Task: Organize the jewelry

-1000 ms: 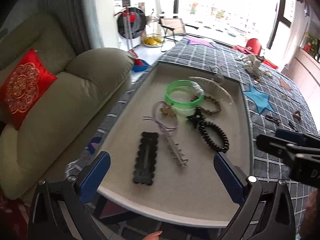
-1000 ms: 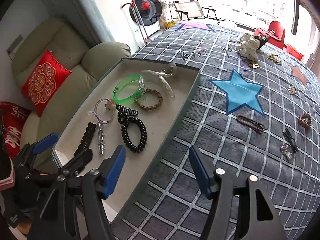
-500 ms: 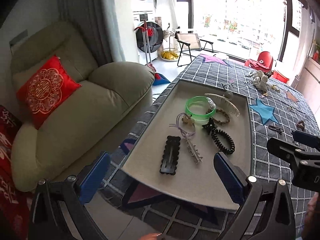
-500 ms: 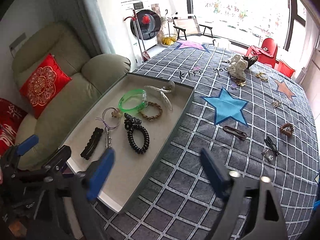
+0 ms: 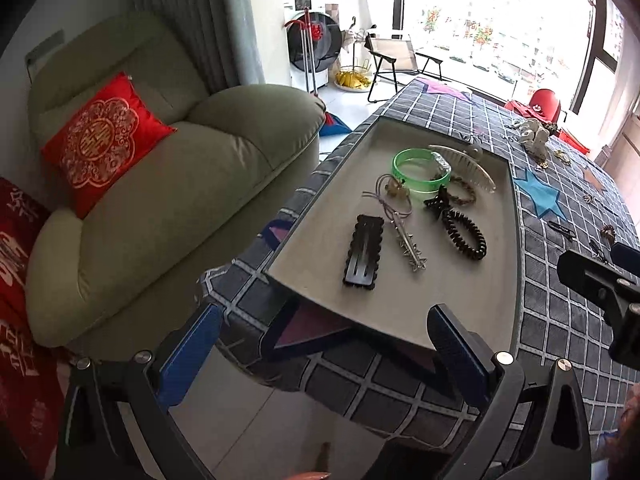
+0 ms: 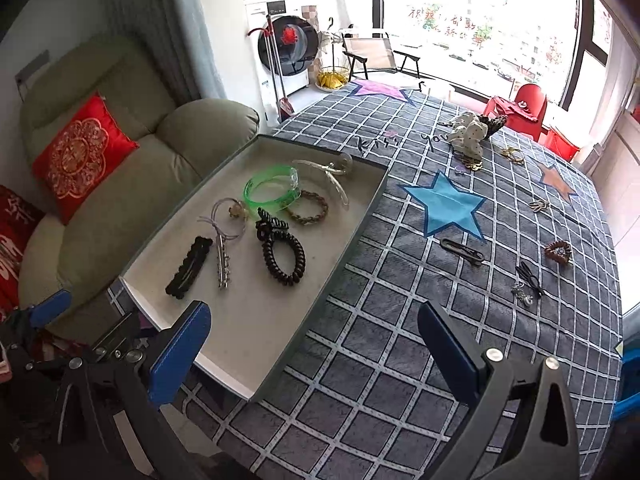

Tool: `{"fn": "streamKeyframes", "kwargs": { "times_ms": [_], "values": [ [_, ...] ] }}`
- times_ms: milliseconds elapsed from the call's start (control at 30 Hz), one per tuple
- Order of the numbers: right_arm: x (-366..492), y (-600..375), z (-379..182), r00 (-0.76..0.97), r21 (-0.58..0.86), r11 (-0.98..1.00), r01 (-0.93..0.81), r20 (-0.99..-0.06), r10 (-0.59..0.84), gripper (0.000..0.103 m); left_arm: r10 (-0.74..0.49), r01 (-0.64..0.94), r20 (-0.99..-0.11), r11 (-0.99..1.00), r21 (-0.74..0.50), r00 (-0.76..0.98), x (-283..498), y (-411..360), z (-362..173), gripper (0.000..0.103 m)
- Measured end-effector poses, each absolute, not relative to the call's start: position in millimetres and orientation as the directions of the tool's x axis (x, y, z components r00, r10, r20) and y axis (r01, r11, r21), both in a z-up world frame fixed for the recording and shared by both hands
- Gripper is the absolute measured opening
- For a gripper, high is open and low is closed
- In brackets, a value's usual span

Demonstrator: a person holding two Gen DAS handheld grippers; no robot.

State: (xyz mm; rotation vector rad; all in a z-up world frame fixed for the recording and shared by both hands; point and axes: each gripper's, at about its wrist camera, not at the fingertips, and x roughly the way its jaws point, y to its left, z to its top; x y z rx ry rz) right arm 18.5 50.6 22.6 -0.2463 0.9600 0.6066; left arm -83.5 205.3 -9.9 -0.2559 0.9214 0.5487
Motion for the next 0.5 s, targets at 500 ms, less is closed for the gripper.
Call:
{"fn": "streamKeyframes", "kwargs": {
  "times_ms": [500],
  "values": [
    [10.5,52.5,22.9,0.444,0.029,0.812,-0.583,-0.825,0.349,0.103,0.329,-0.557,-0.808,0.83,0.001,0.489,-93.0,208.3,-6.8,0.103]
  ]
}}
